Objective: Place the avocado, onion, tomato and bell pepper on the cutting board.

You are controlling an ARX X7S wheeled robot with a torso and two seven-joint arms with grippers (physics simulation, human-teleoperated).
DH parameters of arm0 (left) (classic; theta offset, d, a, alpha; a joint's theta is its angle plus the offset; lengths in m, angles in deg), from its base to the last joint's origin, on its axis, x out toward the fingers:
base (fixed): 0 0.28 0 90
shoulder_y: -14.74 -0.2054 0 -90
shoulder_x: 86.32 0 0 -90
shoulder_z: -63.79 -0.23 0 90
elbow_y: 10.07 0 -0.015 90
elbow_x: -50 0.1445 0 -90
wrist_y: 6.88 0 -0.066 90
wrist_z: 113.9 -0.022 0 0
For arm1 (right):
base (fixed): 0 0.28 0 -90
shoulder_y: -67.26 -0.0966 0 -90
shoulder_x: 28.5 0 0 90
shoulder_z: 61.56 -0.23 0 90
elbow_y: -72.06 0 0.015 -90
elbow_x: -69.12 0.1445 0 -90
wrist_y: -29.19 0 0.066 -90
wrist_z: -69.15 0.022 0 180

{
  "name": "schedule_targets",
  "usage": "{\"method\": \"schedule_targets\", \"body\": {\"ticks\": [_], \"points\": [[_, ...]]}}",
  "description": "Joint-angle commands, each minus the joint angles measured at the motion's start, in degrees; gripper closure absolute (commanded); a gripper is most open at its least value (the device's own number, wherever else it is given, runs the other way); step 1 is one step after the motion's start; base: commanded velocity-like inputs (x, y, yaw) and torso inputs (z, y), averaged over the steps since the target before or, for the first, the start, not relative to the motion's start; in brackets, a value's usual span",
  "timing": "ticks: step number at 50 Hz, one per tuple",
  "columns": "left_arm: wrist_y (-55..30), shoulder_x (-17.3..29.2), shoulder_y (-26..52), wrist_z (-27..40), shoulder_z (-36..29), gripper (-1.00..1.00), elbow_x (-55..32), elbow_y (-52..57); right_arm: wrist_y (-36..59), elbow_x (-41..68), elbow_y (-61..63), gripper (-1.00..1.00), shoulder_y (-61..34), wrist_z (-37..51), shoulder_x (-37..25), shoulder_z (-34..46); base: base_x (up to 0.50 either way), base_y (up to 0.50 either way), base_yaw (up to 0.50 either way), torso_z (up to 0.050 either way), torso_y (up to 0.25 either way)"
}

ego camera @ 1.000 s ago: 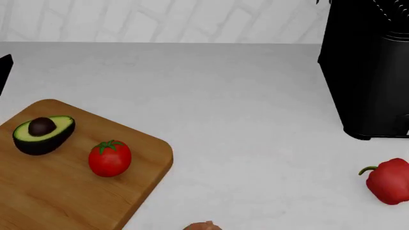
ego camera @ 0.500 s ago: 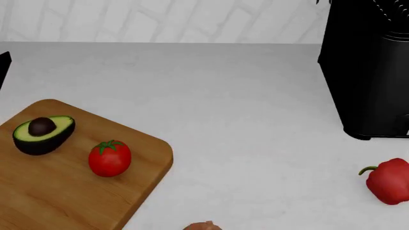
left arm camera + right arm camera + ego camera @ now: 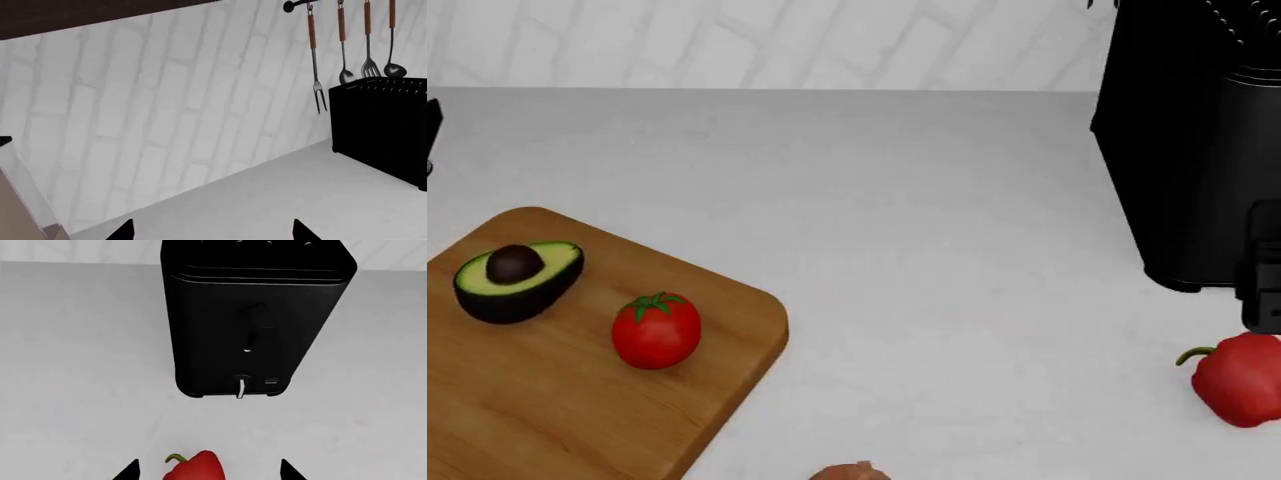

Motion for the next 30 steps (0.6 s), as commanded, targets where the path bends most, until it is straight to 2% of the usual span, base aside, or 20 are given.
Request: {"method": "schedule_targets", "body": {"ticks": [1,10,30], "points": [[-0.5,-0.8,0.3,-1.0,1.3,-1.0,0.2,0.4,-2.8,-4.0,-0.9,-1.0,2.7,-4.0,1.9,-0.7,0.0,0.0,0.0,0.0,0.0],[-0.4,-0.4,0.4,-0.7,1.4,-1.0,-0.2,0.5,-7.2,-8.3,-3.1,-1.0,6.7,-7.9,3.3,0.1,0.0,0.0,0.0,0.0,0.0],[0.2,0.1,0.6,0.0,1.9,-1.0,-0.8,0.9,-11.4,-8.9,-3.1,-1.0,12.2,-9.2,3.3,0.7,0.0,0.0,0.0,0.0,0.0]]}}
